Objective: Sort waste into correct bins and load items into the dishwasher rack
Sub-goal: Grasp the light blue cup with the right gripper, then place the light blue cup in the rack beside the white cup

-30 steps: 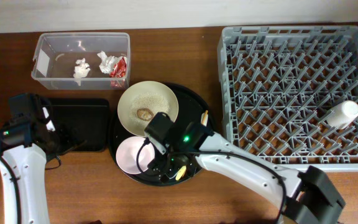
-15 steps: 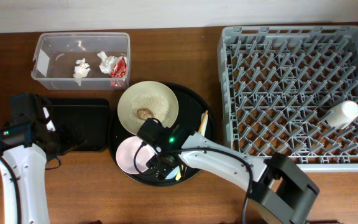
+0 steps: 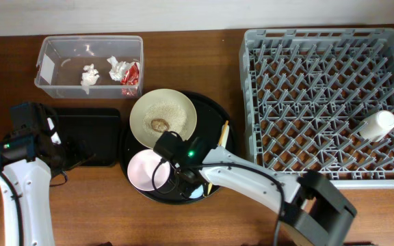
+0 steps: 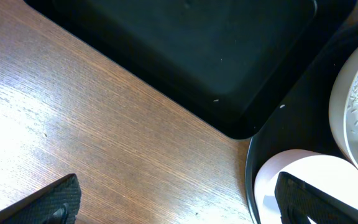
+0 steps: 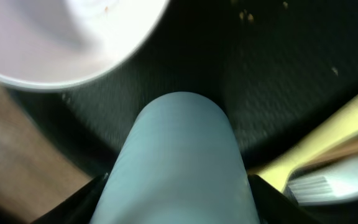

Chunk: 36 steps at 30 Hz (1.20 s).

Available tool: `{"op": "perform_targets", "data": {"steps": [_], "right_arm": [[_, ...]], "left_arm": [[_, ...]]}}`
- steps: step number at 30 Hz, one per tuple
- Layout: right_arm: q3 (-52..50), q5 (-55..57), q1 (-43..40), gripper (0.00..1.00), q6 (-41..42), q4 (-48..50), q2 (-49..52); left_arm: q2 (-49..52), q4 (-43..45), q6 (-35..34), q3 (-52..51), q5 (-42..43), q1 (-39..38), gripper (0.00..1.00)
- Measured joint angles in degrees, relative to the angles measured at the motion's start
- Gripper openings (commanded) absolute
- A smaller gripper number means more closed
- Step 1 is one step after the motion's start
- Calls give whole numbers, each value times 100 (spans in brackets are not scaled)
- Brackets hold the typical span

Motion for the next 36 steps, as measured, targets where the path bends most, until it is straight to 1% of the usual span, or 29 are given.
{"op": "perform_targets", "data": {"steps": [4,6,8,10,11,13,14,16,17,18,20,21,23,27,31,35,36], "right_arm": [[584,-24,-105,62,2,-697,-380],[962,-33,-411,62,-4,-986,-522],[1384,-31,-935,62,-24,-1305,-603],[1937,-52,-1740,61,-131,-1696,-658],[2258,-37,-2288,57,-201,-1827,-680],[2667,-33,-3228,56,-280,-1926,-704],[2855,-35,-3832,56,-306,-1906,-704],[2970,7,-4804,55,-345,-1720,-704],[2970,31,-5486,55,-361,-1716,-704],[2970,-39,-5908,54,-391,-1517,-704],[2981,13,-7027,54,-398,-1143,-699],[2981,20,-7473,54,-398,-994,-678],[2983,11,-8015,54,-407,-660,-525],[2988,-13,-8408,54,-417,-48,63],[2988,-31,-8406,54,-442,273,706],[2988,-31,-8406,55,-455,352,1187],[2988,-28,-8406,59,-455,354,1268]], "left_arm": [[0,0,0,0,0,0,99],[0,-2,0,0,0,0,99],[0,-7,0,0,2,0,99],[0,-9,0,0,0,0,99],[0,-7,0,-4,2,0,99],[0,-11,0,-4,17,0,99],[0,-13,0,-4,28,0,99],[0,-9,0,-4,24,0,99],[0,-11,0,-4,26,0,99],[0,-15,0,-4,31,0,99],[0,-15,0,-4,42,0,99],[0,-17,0,-4,39,0,99],[0,-37,0,-4,42,0,99],[0,-94,0,-4,42,0,99],[0,-192,0,-4,39,0,99],[0,-197,0,-4,39,0,99],[0,-197,0,-4,39,0,99]]}}
